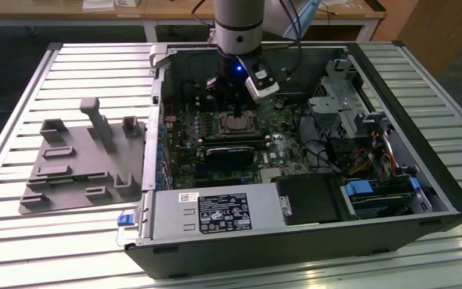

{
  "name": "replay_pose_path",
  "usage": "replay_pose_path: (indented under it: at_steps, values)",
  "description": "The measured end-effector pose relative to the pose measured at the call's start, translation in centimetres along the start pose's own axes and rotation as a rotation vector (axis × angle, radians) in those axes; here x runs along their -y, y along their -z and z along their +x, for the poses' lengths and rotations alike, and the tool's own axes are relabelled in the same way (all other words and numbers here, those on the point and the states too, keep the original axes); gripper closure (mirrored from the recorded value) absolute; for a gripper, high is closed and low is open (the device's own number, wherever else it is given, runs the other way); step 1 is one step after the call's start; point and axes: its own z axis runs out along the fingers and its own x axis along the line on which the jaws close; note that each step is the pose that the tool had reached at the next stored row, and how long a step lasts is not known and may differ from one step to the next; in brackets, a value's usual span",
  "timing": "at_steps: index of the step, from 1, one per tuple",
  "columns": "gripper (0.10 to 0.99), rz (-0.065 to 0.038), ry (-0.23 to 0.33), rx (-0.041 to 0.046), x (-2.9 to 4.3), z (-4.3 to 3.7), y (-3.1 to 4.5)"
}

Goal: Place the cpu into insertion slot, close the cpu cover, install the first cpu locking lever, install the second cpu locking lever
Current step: 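Close the cpu cover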

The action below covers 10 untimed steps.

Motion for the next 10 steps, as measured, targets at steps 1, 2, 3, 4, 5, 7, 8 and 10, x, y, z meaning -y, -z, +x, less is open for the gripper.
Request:
replay_pose_path:
  at_steps: [1,2,3,4,5,7,8,10]
  values:
    - [0.984,0.0,0.0,0.0,-0.01,-0.01,0.18]
    - [0.984,0.0,0.0,0.0001,-0.02,-0.02,0.33]
    - [0.984,0.0,0.0,0.0,-0.03,-0.03,0.48]
    - [0.984,0.0,0.0,-0.0001,-0.03,-0.04,0.6]
    - [0.984,0.0,0.0,0.0,-0.04,-0.04,0.61]
    - [0.984,0.0,0.0,0.0,-0.04,-0.04,0.64]
    - [0.984,0.0,0.0,0.0001,-0.04,-0.04,0.65]
    - [0.984,0.0,0.0,0.0,-0.04,-0.04,0.67]
